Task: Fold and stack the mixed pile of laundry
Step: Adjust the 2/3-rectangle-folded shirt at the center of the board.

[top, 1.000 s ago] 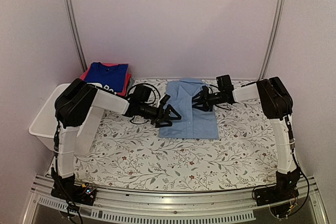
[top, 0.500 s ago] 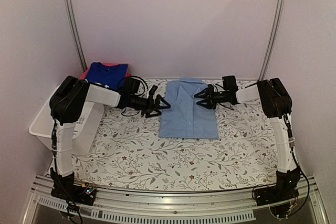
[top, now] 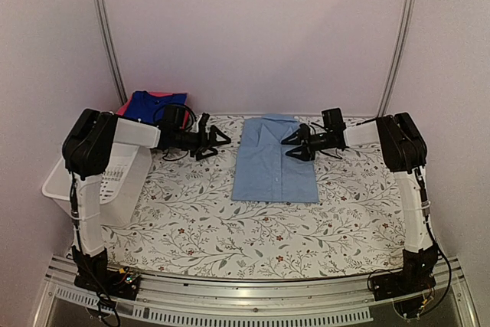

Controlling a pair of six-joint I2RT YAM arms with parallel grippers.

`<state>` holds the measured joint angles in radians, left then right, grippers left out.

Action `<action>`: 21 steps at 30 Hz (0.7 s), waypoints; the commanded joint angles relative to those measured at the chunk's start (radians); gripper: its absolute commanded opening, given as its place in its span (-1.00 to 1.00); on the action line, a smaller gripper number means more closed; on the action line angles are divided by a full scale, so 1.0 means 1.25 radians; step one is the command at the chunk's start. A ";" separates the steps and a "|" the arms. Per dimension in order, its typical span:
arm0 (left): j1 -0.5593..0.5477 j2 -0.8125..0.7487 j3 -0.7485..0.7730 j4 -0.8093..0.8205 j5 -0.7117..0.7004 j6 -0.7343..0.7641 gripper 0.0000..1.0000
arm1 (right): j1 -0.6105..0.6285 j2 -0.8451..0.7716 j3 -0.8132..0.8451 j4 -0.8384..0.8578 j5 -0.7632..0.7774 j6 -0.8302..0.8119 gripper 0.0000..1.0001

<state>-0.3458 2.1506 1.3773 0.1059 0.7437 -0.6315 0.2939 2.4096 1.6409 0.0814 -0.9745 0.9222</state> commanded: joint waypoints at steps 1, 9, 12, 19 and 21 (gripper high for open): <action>-0.005 -0.041 -0.010 0.008 -0.006 0.003 0.99 | 0.024 0.009 0.042 -0.074 0.002 -0.067 0.03; -0.007 -0.050 -0.026 0.009 -0.015 0.002 0.99 | 0.039 0.041 0.083 -0.098 -0.003 -0.071 -0.10; -0.008 -0.051 -0.024 0.010 -0.017 0.002 0.99 | 0.044 0.059 0.101 -0.123 -0.004 -0.077 -0.12; -0.009 -0.051 -0.017 0.010 -0.020 0.001 0.99 | 0.045 0.048 0.104 -0.269 0.086 -0.148 0.11; -0.009 -0.049 -0.018 0.013 -0.020 0.001 0.99 | 0.047 0.043 0.100 -0.261 0.067 -0.158 0.01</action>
<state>-0.3485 2.1262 1.3579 0.1085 0.7235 -0.6323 0.3428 2.4657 1.7699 -0.1421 -0.9436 0.7853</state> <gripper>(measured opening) 0.996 0.551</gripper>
